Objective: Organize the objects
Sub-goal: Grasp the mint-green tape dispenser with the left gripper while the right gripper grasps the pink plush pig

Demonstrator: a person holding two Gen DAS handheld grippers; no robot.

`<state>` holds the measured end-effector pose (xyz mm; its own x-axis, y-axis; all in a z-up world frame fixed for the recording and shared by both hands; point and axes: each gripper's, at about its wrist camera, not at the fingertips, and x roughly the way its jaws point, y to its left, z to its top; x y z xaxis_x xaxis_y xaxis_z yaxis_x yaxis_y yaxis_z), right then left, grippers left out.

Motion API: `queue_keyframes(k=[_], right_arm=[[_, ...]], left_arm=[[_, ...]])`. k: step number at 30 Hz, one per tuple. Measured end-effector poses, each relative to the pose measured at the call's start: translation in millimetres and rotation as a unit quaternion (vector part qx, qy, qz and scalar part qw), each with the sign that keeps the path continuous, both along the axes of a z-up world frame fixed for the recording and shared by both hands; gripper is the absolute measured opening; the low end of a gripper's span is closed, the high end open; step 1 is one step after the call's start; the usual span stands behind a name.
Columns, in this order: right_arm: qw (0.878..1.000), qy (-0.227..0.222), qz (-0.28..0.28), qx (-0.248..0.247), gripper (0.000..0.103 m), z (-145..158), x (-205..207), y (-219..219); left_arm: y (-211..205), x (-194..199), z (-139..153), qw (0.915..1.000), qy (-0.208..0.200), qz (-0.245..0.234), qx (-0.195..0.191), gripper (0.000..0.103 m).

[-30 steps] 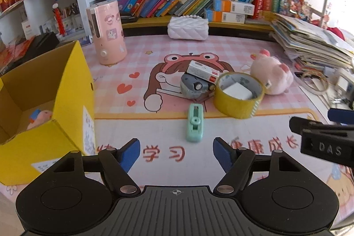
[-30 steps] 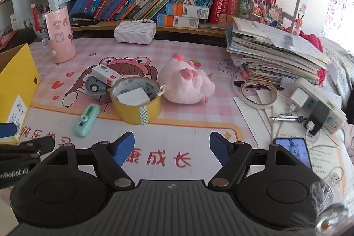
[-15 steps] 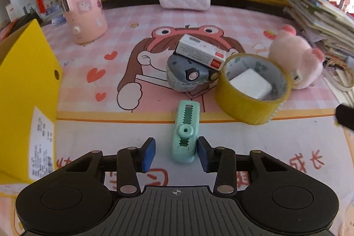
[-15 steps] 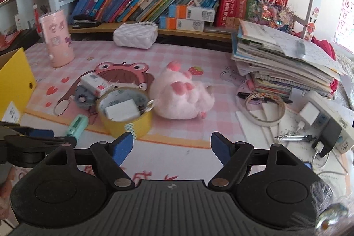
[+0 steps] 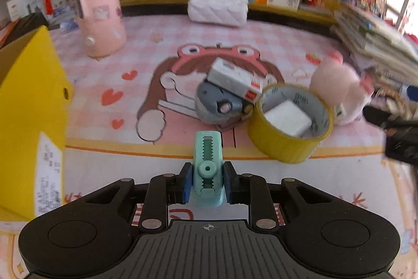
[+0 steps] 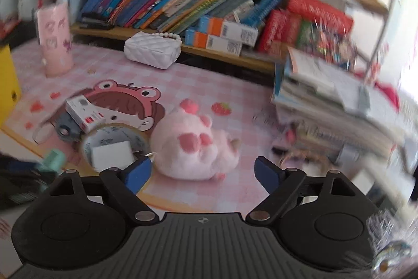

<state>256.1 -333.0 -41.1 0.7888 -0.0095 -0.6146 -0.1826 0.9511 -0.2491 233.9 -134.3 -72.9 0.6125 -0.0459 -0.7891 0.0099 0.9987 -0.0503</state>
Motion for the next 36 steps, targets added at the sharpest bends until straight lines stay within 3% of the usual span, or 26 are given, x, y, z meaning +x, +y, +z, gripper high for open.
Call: queue_keyframes(k=[5,12,15,18,21,23,26,31,34,36], right_arm=[[0.995,-0.017,0.026,-0.096,0.087,-21,-1,-1],[0.984,-0.015,0.086,-0.157,0.087,-50,14,9],[0.974,-0.03,0.123,-0.19,0.087,-59,22,19],[0.956,-0.049,0.17,-0.234,0.087,-70,25,28],[0.943,-0.064,0.199,-0.259,0.077,-76,28,33],[0.945,-0.058,0.202,-0.252,0.058,-75,32,34],[0.955,-0.056,0.181,-0.227,0.051,-66,33,33],[0.979,-0.058,0.1,-0.168,0.05,-35,23,24],[0.995,-0.045,0.035,-0.088,0.05,-7,11,15],[0.998,-0.044,0.008,-0.038,0.05,10,-4,14]], left_arm=[[10,-9,12,0.9996,-0.009,0.02,-0.018,0.023],[11,-18,18,0.9993,-0.01,0.025,-0.026,0.023],[9,-23,21,0.9993,-0.011,0.021,-0.028,0.023],[7,-28,23,0.9995,-0.012,0.012,-0.026,0.023],[8,-32,24,0.9995,-0.012,0.012,-0.027,0.023],[10,-35,26,0.9994,-0.014,0.015,-0.027,0.023],[14,-38,30,0.9992,-0.021,0.019,-0.029,0.023],[19,-44,37,0.9983,-0.039,0.016,-0.04,0.023],[20,-47,41,0.9977,-0.047,0.008,-0.047,0.023],[22,-50,43,0.9973,-0.052,0.002,-0.052,0.023]])
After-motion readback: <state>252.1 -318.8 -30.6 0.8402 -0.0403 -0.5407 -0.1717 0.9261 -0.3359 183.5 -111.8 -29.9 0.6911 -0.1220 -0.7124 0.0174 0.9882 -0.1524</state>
